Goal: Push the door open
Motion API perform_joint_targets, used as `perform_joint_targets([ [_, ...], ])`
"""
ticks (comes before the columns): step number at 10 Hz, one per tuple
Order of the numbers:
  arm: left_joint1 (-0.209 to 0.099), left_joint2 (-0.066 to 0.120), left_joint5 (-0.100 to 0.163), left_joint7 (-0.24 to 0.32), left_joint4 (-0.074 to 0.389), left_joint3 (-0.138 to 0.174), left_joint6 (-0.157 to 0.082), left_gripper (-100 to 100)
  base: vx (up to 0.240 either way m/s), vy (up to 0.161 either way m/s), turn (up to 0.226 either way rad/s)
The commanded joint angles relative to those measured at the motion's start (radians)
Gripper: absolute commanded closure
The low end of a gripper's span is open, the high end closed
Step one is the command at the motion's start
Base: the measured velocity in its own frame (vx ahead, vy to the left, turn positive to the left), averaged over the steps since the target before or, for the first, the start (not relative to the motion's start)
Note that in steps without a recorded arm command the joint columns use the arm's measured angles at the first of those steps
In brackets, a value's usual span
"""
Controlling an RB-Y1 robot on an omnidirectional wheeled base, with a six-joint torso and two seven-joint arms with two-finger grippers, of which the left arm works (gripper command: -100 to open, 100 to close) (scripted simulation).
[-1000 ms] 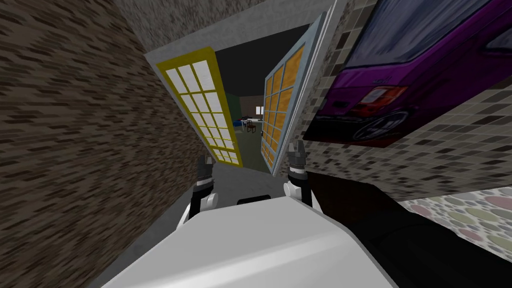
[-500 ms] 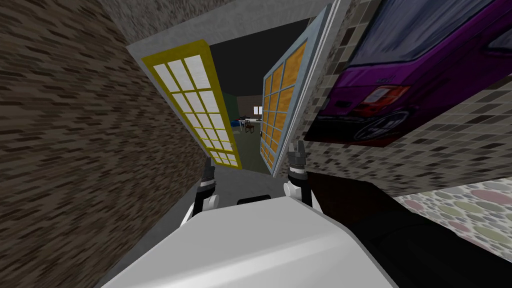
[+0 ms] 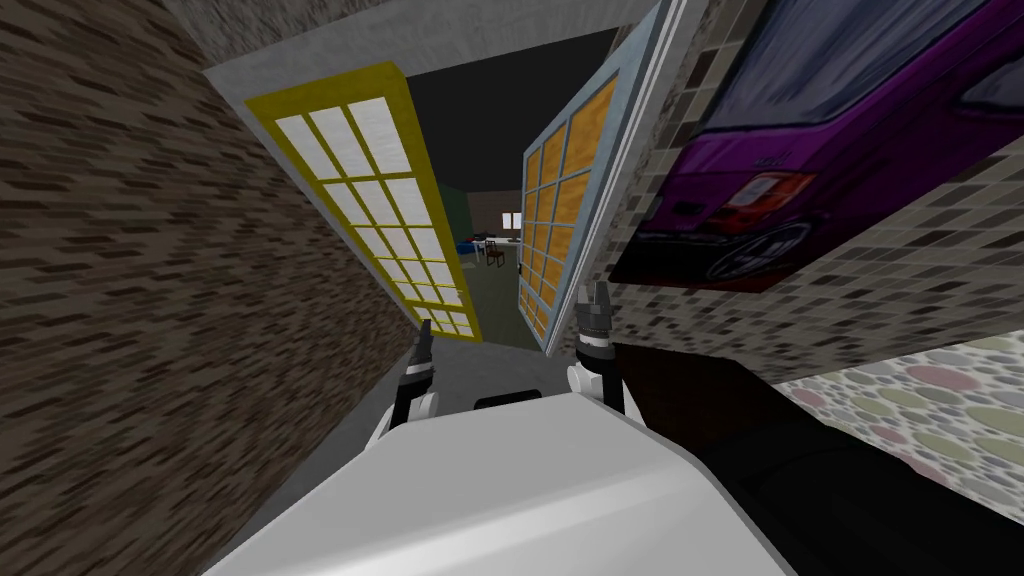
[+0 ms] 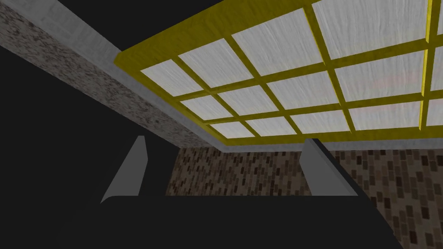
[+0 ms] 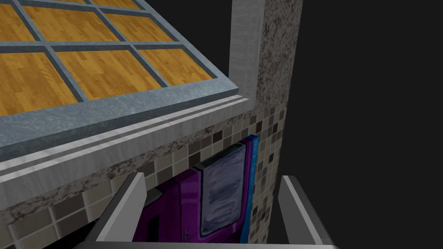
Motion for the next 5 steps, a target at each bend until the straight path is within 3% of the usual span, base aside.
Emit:
perform_joint_targets([
  [1,-0.01,0.013,-0.001,-0.045,0.047,-0.002,-0.012,-100,0.094,0.046,-0.089],
  [5,-0.034,0.04,-0.006,-0.153,0.16,-0.009,-0.041,-100,0.096,0.068,-0.091],
])
